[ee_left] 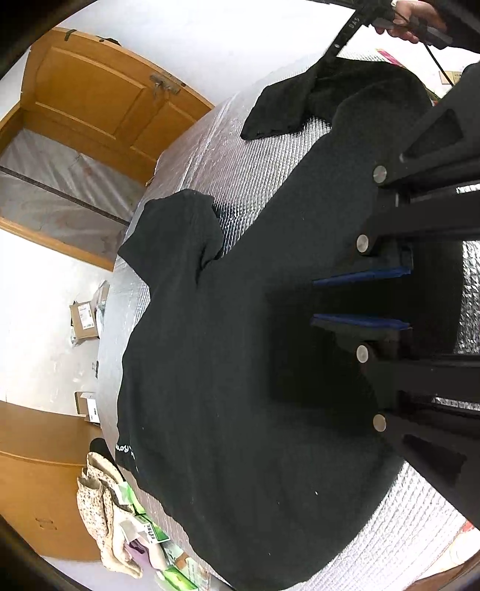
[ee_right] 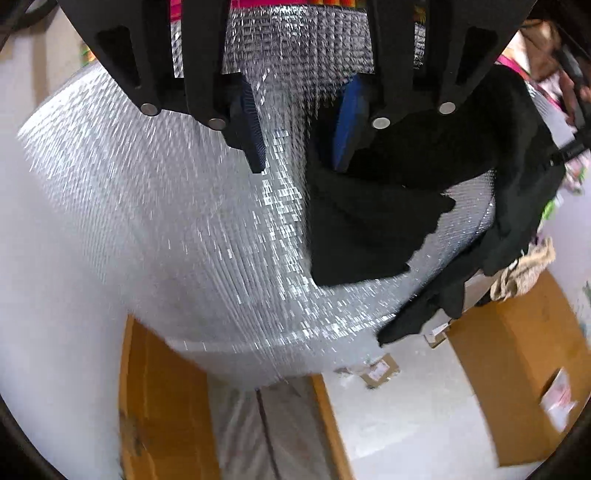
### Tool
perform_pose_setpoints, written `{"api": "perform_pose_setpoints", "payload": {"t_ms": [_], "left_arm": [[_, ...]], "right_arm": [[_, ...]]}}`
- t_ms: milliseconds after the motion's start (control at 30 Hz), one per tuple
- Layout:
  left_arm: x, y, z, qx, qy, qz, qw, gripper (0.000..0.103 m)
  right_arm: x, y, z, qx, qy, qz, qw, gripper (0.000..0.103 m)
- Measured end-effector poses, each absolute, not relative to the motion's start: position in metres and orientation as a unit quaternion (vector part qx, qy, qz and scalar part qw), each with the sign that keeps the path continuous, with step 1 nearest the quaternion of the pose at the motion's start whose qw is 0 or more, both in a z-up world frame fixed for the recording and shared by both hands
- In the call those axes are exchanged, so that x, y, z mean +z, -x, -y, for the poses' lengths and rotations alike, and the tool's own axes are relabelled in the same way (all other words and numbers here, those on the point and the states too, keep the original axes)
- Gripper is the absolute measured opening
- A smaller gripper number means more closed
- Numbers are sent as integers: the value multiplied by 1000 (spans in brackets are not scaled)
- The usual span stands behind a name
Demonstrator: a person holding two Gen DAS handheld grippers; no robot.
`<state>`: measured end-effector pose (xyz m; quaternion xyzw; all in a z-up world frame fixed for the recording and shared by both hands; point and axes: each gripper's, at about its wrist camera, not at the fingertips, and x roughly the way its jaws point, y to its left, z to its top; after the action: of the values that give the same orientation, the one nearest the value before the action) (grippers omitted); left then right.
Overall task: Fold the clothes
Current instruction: 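Release the sweatshirt with the right gripper and pull a sleeve outward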
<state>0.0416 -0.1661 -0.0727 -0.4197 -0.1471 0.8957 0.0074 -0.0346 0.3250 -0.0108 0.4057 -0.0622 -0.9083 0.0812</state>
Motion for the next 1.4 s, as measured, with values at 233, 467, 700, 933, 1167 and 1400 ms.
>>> {"api": "perform_pose_setpoints", "payload": {"t_ms": [233,467,700,933,1167,1400], "left_arm": [[-75,-40,158,894,421,150,13,16],[-79,-41,159,892,424,156,8,16],[-82,-36,154,891,426,158,15,16],[-81,-39,152,891,425,158,18,16],[-82,-40,151,890,427,158,20,16],[-80,-38,145,892,425,154,28,16]], "right_arm": [[-11,62,-268,-900,-409,-67,139,39],[-23,81,-242,-880,-424,-142,159,39],[-22,70,-224,-865,-415,-196,205,39],[-22,88,-236,-870,-426,-131,210,10],[10,86,-290,-913,-375,-27,159,8],[15,56,-406,-918,-348,189,-3,8]]}}
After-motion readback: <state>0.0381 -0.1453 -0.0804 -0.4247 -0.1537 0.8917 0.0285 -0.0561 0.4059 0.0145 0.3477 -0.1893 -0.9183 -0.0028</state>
